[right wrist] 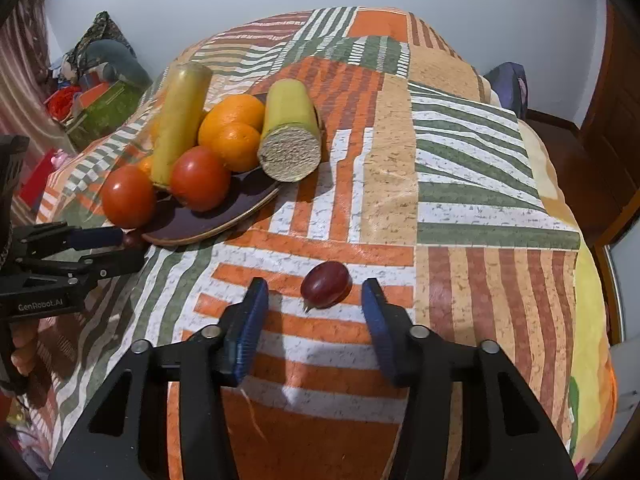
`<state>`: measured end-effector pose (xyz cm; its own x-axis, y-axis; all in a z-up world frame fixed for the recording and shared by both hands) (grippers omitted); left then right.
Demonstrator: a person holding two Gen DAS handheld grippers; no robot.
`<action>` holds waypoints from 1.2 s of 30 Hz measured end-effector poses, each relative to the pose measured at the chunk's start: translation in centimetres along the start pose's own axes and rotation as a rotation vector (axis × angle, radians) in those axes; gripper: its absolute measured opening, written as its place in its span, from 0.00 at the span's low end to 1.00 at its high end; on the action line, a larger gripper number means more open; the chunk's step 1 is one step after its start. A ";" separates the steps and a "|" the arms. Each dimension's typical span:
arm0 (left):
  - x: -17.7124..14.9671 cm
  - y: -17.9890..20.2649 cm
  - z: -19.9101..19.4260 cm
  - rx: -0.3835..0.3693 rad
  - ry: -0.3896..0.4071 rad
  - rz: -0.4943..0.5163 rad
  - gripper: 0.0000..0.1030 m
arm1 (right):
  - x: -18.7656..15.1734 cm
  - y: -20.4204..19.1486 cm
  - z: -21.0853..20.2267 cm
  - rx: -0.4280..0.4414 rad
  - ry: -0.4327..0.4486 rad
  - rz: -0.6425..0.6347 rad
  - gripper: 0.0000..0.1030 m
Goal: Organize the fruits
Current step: 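Move both open tools down to the dark red plums on the blanket, then close the left tool on one plum while the right tool grasps another plum, then lower both plums onto the plate edge and open both tools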
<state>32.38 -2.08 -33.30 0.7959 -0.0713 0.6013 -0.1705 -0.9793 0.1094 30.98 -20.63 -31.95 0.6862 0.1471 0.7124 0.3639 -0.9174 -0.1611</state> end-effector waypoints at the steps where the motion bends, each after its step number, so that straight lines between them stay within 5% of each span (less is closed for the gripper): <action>1: 0.1 0.0 0.1 -0.001 0.003 -0.001 0.46 | 0.0 0.1 0.1 0.000 0.000 0.003 0.37; 8: 0.2 0.2 0.1 -0.018 0.005 0.008 0.24 | 0.1 0.4 0.2 -0.010 0.011 0.010 0.23; 24: -0.6 1.4 -2.2 -0.036 0.007 0.007 0.23 | 0.9 -0.9 -1.4 0.033 0.040 0.015 0.22; 36: 1.9 3.5 -4.4 -0.057 0.078 0.024 0.23 | 2.6 -2.7 -2.7 0.074 0.087 -0.011 0.22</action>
<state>30.70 -4.85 -28.28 0.7442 -0.0771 0.6635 -0.2229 -0.9651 0.1378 30.05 -18.74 -27.76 0.6261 0.1212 0.7702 0.4187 -0.8856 -0.2010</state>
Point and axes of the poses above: each gripper's, at about its wrist camera, not at the fingertips, and z roughly the way its jaws point, y to its right, x to its top, the point moved 9 cm from there along z, roughly the way its jaws point, and after that the axes turned 11 degrees about y, right-handed, at the moved point
